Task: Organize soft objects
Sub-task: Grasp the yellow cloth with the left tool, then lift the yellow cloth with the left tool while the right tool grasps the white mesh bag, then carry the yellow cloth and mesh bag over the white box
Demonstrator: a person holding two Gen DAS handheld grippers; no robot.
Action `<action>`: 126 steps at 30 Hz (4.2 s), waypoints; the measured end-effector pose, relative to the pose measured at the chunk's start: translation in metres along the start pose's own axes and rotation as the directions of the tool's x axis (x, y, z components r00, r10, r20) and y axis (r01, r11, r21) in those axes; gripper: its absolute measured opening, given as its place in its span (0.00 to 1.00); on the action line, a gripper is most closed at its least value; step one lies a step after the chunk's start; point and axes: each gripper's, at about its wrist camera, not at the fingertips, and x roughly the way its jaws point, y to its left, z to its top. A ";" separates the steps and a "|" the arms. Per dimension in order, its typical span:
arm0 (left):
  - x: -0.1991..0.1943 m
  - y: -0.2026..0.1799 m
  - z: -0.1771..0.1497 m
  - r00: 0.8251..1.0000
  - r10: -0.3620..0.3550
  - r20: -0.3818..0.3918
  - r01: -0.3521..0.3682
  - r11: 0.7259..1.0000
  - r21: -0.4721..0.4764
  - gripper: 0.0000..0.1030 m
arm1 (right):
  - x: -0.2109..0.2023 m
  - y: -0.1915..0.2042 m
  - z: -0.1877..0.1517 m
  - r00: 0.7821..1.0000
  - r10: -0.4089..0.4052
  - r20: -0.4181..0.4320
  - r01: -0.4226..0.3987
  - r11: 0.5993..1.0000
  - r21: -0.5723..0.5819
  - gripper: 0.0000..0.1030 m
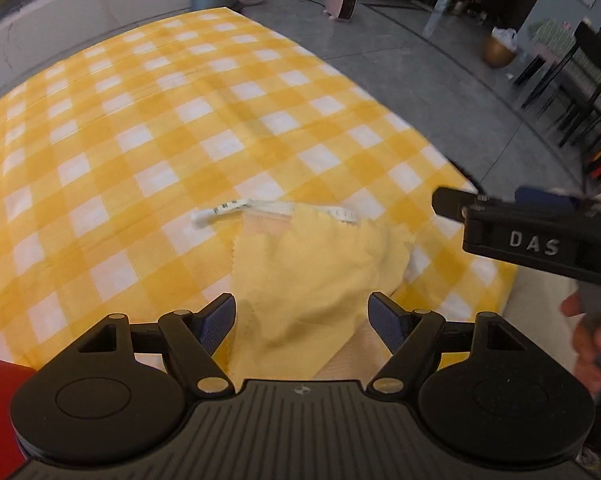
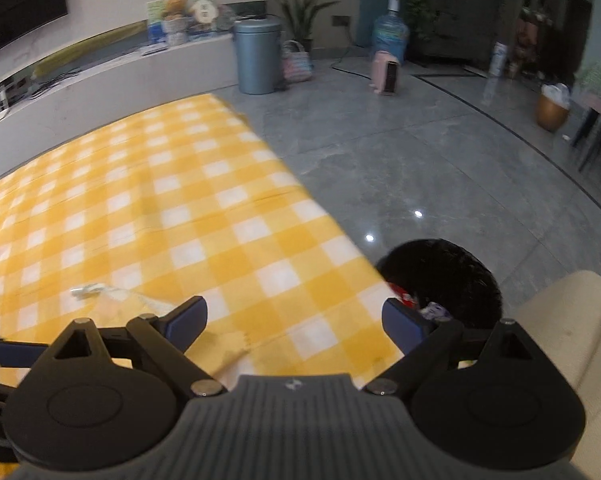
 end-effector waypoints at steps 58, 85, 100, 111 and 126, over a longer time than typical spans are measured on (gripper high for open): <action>-0.069 0.080 -0.014 0.951 0.227 0.211 -0.209 0.972 -0.106 0.07 | 0.045 0.131 -0.022 0.963 0.071 -0.262 -0.108 0.985 -0.131 0.97; -0.075 0.060 -0.008 0.951 0.241 0.194 -0.229 0.970 -0.083 0.06 | 0.022 0.113 -0.018 0.932 0.293 -0.215 -0.316 0.945 -0.082 0.03; -0.213 0.079 -0.016 0.845 0.272 0.460 -0.173 0.954 -0.245 0.06 | 0.000 0.094 -0.013 0.916 0.377 -0.135 -0.384 0.922 -0.035 0.03; -0.293 0.153 -0.125 0.746 0.444 0.496 -0.193 0.857 -0.477 0.06 | -0.053 0.090 -0.001 0.861 0.508 0.008 -0.508 0.861 0.009 0.03; -0.288 0.223 -0.205 0.812 0.439 0.384 -0.150 0.793 -0.590 0.06 | -0.207 0.251 0.005 0.658 0.745 0.110 -0.676 0.649 -0.348 0.04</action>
